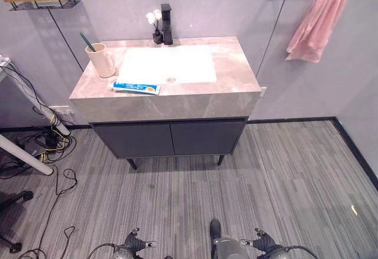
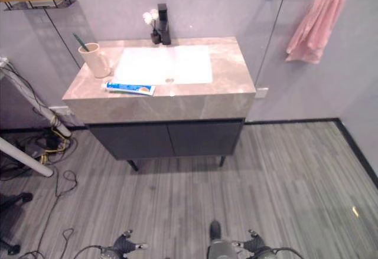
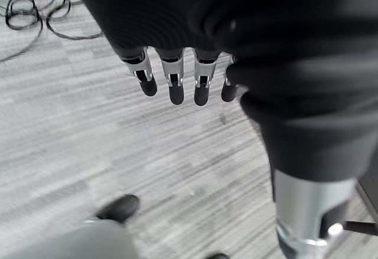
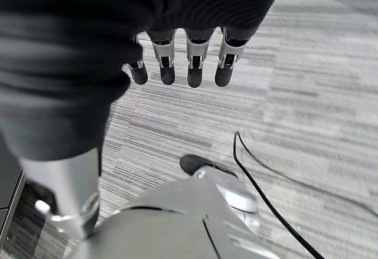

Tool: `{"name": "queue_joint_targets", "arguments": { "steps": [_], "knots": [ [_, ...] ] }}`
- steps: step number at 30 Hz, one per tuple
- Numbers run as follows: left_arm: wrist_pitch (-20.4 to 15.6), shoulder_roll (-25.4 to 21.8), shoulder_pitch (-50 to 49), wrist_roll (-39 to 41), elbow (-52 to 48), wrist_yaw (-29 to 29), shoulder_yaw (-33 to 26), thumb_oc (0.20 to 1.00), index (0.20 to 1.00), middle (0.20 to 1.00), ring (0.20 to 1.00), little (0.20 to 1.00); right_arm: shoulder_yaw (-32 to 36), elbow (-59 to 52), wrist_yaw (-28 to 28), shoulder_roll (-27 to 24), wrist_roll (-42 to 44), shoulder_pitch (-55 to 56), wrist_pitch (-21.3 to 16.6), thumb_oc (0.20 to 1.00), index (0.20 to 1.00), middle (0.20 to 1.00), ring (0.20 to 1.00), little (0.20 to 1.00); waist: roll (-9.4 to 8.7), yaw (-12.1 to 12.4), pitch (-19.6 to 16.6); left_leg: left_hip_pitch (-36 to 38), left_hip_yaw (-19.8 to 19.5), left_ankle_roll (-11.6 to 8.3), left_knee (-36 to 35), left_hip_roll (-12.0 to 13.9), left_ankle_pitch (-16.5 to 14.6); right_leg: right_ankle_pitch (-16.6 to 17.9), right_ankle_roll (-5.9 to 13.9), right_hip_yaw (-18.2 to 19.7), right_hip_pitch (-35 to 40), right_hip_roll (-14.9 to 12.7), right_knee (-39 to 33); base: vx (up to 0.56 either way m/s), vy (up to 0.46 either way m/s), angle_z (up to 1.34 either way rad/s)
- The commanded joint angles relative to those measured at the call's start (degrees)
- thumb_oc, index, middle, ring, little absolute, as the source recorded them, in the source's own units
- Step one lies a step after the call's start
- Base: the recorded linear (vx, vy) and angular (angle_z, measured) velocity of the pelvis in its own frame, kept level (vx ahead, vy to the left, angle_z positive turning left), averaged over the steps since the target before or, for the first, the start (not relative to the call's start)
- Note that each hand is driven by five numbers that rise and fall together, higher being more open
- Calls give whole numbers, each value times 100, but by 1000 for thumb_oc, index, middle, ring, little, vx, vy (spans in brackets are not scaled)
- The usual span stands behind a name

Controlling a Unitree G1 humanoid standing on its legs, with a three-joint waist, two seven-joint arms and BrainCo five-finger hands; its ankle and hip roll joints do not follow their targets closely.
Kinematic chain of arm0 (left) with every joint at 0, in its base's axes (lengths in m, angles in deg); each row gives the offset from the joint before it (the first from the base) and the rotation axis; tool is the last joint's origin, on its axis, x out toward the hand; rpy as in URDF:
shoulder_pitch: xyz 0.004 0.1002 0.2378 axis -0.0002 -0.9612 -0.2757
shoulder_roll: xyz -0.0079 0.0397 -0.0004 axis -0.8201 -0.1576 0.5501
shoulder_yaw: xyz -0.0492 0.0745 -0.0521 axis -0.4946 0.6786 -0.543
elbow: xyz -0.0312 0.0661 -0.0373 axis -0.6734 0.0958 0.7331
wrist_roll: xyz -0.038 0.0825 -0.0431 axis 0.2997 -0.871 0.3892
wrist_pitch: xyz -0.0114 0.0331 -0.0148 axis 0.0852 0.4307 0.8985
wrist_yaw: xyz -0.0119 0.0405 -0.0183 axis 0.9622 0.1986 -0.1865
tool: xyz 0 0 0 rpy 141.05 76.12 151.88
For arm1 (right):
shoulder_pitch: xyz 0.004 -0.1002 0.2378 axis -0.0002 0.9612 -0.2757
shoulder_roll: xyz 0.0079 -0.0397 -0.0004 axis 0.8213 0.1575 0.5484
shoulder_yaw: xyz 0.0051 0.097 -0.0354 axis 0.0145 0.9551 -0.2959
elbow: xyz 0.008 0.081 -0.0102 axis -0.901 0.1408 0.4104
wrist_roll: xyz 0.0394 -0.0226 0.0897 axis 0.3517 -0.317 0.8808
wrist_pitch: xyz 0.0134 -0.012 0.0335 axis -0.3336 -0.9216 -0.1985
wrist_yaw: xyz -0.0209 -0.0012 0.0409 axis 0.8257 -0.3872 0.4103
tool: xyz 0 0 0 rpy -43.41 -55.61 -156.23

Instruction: Put brush and paste in cup on sink, flatten towel.

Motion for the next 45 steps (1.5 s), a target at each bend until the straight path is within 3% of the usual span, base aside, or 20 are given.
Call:
{"name": "queue_joint_targets", "arguments": {
  "steps": [1,5,6,7,10,11,14,16,18,20,21,23,24,26,29,33,37,41,43,45],
  "knots": [
    [-72,-151,321,115,116,-21,-95,1000,1000,1000,1000,1000,-112,53,93,-28,-129,-253,-35,1000,1000,1000,1000,1000,-84,-98,-14,805,-79,154,38,-469,-224,789,14,473,-854,157,203,354,-163,0],
    [-55,-160,328,171,97,-61,-102,1000,1000,1000,1000,1000,-153,44,119,-80,-158,-241,-30,1000,1000,1000,1000,1000,-13,-120,-98,765,-143,-45,245,-254,87,558,-129,328,-783,330,320,257,-135,2],
    [-42,-161,362,229,72,-80,-99,1000,1000,1000,1000,1000,-145,78,130,-115,-154,-240,-27,1000,1000,1000,1000,1000,1,-114,-125,646,-176,-238,671,-150,494,453,-223,249,-600,404,266,292,-176,5],
    [-41,-160,362,229,71,-80,-99,1000,1000,1000,1000,1000,-145,78,130,-116,-154,-240,-27,1000,1000,1000,1000,1000,3,-118,-122,647,-180,-239,673,-148,493,453,-223,245,-596,404,263,270,-172,12],
    [-40,-171,448,302,-9,-70,-58,1000,1000,1000,1000,1000,-165,51,124,-197,-144,-208,-29,1000,1000,1000,1000,1000,-62,-119,-109,330,-72,-520,1465,-6,1113,306,-388,160,-308,436,144,190,-132,17],
    [-39,-171,448,302,-9,-70,-58,1000,1000,1000,1000,1000,-165,51,124,-197,-144,-208,-28,1000,1000,1000,1000,1000,-60,-121,-106,329,-75,-521,1472,-3,1109,306,-389,157,-305,437,143,222,-154,13],
    [-42,-161,513,317,-115,-68,3,1000,1000,1000,1000,1000,-101,159,87,-289,-85,-164,-9,1000,1000,1000,1000,1000,-166,-102,-38,-64,375,-650,2384,232,1654,107,-614,80,44,451,51,262,-177,10],
    [-35,-151,514,300,-126,-75,20,1000,1000,1000,1000,1000,-48,225,80,-307,-47,-118,2,1000,1000,1000,1000,1000,-152,-114,-44,-115,688,-594,2194,414,1649,6,-625,12,174,421,-3,227,-73,14],
    [-46,-133,558,196,-149,-100,134,1000,1000,1000,1000,1000,75,272,60,-373,-23,-24,15,1000,1000,1000,1000,1000,-111,-171,-59,-403,1282,-476,1367,526,1212,-139,-483,-132,356,239,-96,266,30,26],
    [-46,-131,558,196,-149,-99,135,1000,1000,1000,1000,1000,76,272,61,-375,-23,-22,15,1000,1000,1000,1000,1000,-108,-168,-54,-393,1285,-472,1367,525,1204,-146,-478,-130,363,238,-92,138,54,48],
    [-70,-150,613,170,-181,-85,205,1000,1000,1000,1000,1000,67,301,31,-444,-93,-50,22,1000,1000,1000,1000,1000,-128,-106,-22,-956,1340,-361,904,320,839,-259,-389,-110,511,101,-141,211,96,79],
    [-82,-155,637,199,-200,-66,219,1000,1000,1000,1000,1000,35,306,25,-458,-129,-74,31,1000,1000,1000,1000,1000,-125,-60,-11,-1199,1246,-346,648,253,872,-305,-367,-47,569,90,-161,241,98,33],
    [-97,-177,674,256,-177,-12,196,1000,1000,1000,1000,1000,-15,328,7,-448,-196,-84,32,1000,1000,1000,1000,1000,-89,90,25,-1616,918,-398,113,329,1331,-371,-366,115,761,168,-210,294,100,-17],
    [-104,-199,696,277,-114,26,153,1000,1000,1000,1000,1000,-35,387,-15,-425,-257,-96,29,1000,1000,1000,1000,1000,-83,177,76,-1983,781,-518,-324,610,1731,-504,-345,262,1034,167,-219,403,151,-37],
    [-97,-233,662,236,-40,78,131,1000,1000,1000,1000,1000,-18,406,-22,-400,-257,-110,19,1000,1000,1000,1000,1000,-69,247,8,-2112,763,-625,-324,797,1879,-659,-271,508,1311,139,-198,363,171,-58],
    [-80,-292,562,130,13,39,181,1000,1000,1000,1000,1000,-17,472,35,-341,-284,-92,49,1000,1000,1000,1000,1000,-107,389,-146,-1905,478,-487,-248,602,1827,-854,-128,822,1599,-135,-66,373,291,-69],
    [-66,-394,587,-9,-51,3,278,1000,1000,1000,1000,1000,50,480,91,-313,-294,-86,58,1000,1000,1000,1000,1000,-225,413,-127,-2014,506,-222,413,275,1394,-561,27,1002,1478,-461,341,215,279,-34],
    [-109,-496,544,-187,-209,-56,408,1000,1000,1000,1000,1000,43,430,141,-287,-392,-107,56,1000,1000,1000,1000,1000,-241,439,-84,-1937,631,-3,540,31,1143,133,119,1128,1138,-692,949,126,221,-5],
    [-111,-589,540,-261,-323,-104,470,1000,1000,1000,1000,1000,-74,216,115,-295,-522,-203,26,1000,1000,1000,1000,1000,-145,439,76,-1590,691,179,356,-90,1024,658,42,930,558,-749,1928,199,431,-30],
    [-103,-606,482,-411,-356,-169,564,1000,1000,1000,1000,1000,-139,-27,116,-316,-499,-233,-11,1000,1000,1000,1000,1000,-81,407,183,-1418,706,271,320,-180,879,662,15,636,354,-681,2242,176,321,-18]
  ]
}}
